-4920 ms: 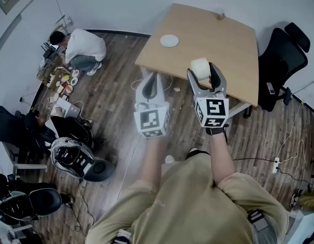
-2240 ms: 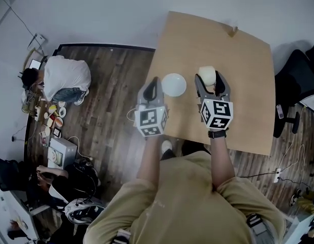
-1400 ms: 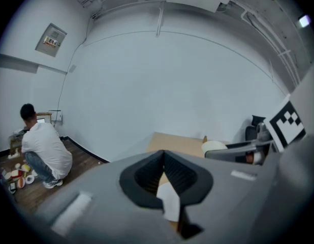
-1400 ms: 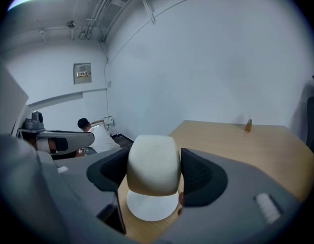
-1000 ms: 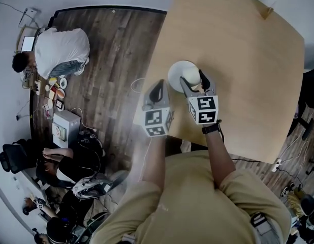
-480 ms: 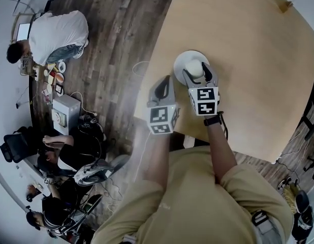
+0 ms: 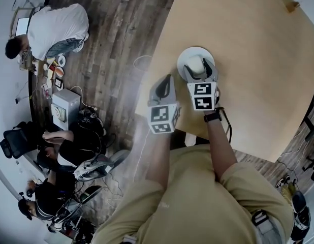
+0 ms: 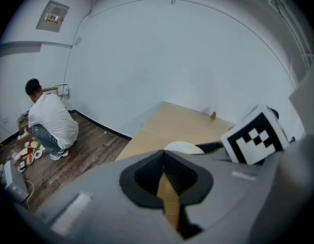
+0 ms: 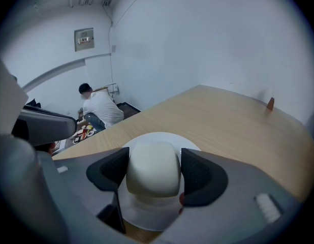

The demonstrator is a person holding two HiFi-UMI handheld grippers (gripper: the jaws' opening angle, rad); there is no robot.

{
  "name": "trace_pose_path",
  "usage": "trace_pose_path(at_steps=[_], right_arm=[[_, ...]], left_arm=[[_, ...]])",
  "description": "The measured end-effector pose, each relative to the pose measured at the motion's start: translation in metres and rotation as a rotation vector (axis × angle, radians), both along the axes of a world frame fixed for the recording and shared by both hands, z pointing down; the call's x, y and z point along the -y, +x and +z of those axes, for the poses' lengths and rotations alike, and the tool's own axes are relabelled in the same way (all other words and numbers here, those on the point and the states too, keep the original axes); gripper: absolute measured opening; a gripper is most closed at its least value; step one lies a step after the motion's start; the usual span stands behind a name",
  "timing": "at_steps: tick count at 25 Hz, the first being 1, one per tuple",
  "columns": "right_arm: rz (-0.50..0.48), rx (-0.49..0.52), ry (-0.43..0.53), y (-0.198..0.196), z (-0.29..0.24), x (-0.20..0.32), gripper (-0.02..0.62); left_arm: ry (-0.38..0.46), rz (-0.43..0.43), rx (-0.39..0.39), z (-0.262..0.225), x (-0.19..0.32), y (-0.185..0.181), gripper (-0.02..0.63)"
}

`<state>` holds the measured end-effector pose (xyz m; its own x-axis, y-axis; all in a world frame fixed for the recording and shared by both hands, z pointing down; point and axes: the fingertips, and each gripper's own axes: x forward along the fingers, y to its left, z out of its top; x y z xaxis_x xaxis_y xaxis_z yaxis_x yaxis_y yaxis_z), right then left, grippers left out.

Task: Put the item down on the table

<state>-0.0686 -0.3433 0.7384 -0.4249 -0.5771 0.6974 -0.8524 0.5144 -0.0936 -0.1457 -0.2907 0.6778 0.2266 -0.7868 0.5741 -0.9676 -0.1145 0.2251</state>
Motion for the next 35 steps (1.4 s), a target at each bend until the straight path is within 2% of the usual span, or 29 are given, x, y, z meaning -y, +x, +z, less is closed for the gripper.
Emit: trace_pose_path(at_steps=[7, 12, 14, 16, 19, 24, 29, 35], right_arm=[[0.034, 0.059, 0.063, -0.001, -0.031, 0.002, 0.327], [0.047, 0.087, 0.143, 0.005, -0.074, 0.001, 0.32], [0.061, 0.096, 0.181, 0.011, -0.093, -0.001, 0.297], [0.079, 0.098, 0.216, 0.02, -0.112, -0.003, 0.234], [0.106, 0.109, 0.271, 0.029, -0.148, -0.014, 0.188], [0.157, 0.154, 0.375, 0.045, -0.205, -0.026, 0.14], [0.21, 0.159, 0.481, 0.068, -0.257, -0.044, 0.086], [0.253, 0.207, 0.567, 0.081, -0.306, -0.069, 0.026]], left_arm=[[0.028, 0.003, 0.003, -0.018, -0.002, -0.004, 0.003], [0.127, 0.015, 0.02, -0.058, 0.003, -0.005, 0.003], [0.173, 0.022, 0.023, -0.073, 0.009, -0.003, 0.003], [0.217, 0.031, 0.026, -0.089, 0.017, 0.0, 0.003], [0.263, 0.053, 0.045, -0.115, 0.02, 0.003, 0.003], [0.328, 0.095, 0.044, -0.153, 0.015, 0.012, 0.003], [0.403, 0.157, 0.077, -0.188, -0.008, 0.027, 0.003], [0.476, 0.174, 0.097, -0.23, -0.027, 0.017, 0.003]])
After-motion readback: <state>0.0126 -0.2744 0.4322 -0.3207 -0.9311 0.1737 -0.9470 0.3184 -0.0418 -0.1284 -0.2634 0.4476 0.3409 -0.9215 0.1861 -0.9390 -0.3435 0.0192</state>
